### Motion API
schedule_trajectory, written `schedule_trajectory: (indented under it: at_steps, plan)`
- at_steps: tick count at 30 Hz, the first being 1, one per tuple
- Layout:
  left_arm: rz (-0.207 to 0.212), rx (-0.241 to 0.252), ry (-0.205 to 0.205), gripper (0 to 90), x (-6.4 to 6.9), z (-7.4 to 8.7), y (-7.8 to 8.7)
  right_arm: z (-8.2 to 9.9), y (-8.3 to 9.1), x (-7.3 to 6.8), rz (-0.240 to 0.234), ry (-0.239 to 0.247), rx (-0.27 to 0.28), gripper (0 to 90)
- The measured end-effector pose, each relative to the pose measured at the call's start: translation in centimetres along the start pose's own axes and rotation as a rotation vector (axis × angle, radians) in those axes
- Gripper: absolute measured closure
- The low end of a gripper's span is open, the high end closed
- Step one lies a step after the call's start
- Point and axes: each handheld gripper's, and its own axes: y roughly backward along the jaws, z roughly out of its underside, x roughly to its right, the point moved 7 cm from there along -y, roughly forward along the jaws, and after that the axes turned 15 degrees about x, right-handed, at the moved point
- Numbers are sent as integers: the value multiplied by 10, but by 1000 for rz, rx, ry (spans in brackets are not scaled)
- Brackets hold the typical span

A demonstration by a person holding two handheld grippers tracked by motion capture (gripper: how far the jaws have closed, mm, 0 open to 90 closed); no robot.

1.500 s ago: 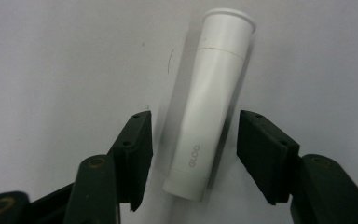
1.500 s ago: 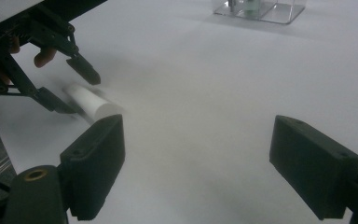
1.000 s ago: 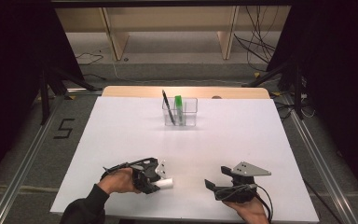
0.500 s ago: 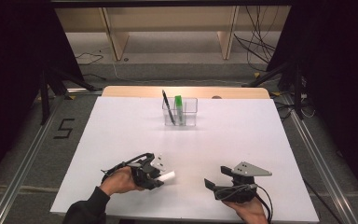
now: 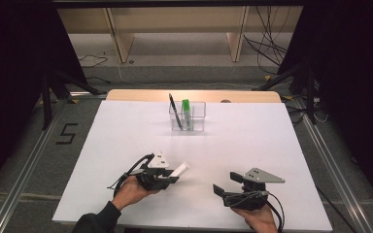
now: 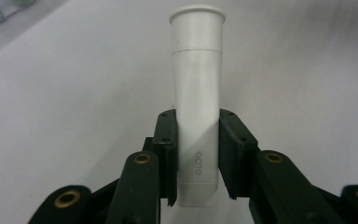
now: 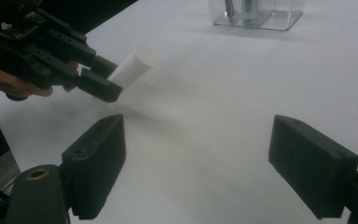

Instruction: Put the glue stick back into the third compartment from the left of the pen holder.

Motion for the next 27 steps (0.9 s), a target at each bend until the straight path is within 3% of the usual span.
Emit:
schedule_trajectory:
  at_steps: [6,10,16,27]
  plan:
    - [-50,73,43,705,2,-2,-2,-4,0,-1,6,-53,22,198]
    - [-15,97,105,705,6,-3,-3,-6,-1,-1,37,-69,27,197]
    - [-42,128,99,705,8,-5,-2,-9,-4,-3,50,-100,29,198]
    - [-66,208,137,705,11,-10,0,-17,-16,-11,8,-182,38,228]
